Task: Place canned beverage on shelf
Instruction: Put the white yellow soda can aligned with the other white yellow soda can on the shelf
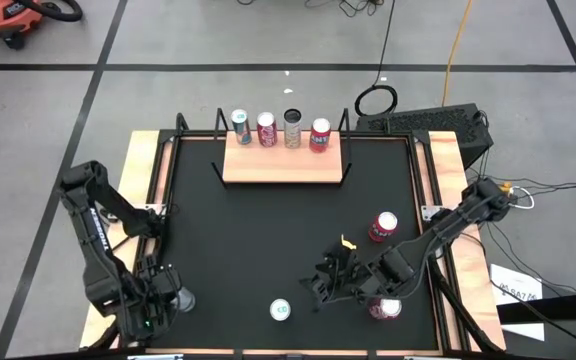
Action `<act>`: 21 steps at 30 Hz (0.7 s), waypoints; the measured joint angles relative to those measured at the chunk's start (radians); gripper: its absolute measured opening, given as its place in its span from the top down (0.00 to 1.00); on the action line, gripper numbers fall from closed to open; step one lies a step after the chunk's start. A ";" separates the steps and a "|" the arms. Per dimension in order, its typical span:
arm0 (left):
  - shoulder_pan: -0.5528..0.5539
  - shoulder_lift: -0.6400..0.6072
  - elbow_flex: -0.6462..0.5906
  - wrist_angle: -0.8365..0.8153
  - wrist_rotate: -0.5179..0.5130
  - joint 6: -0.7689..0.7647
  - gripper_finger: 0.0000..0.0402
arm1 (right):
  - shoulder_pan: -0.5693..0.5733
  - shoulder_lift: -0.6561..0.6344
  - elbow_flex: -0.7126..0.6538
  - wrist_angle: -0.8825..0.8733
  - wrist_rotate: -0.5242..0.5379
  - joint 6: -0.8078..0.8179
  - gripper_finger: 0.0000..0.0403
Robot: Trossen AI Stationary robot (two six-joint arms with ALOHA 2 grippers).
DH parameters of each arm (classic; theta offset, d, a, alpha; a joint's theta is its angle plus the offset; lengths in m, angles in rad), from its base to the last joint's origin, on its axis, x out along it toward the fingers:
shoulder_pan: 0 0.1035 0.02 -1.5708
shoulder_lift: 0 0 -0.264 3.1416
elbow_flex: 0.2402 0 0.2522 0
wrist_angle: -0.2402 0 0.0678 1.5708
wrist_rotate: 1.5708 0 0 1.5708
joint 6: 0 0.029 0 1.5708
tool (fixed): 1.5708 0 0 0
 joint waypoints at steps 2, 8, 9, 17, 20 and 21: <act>0.022 -0.011 -0.001 -0.007 0.000 0.024 0.40 | -0.007 -0.014 0.000 -0.001 -0.001 -0.022 0.21; 0.144 -0.041 0.000 -0.007 0.001 0.202 0.40 | -0.024 -0.088 0.000 -0.028 -0.002 -0.099 0.21; 0.173 -0.045 0.003 -0.009 0.001 0.249 0.40 | -0.024 -0.102 0.000 -0.036 -0.001 -0.112 0.21; 0.491 -0.053 0.084 -0.007 0.001 0.665 0.39 | -0.028 -0.216 0.000 -0.184 0.000 -0.163 0.21; 0.631 -0.053 0.129 0.002 0.001 0.814 0.39 | -0.028 -0.251 0.000 -0.273 0.001 -0.162 0.21; 0.679 -0.053 0.145 0.004 0.000 0.862 0.39 | -0.028 -0.262 0.000 -0.305 0.001 -0.162 0.21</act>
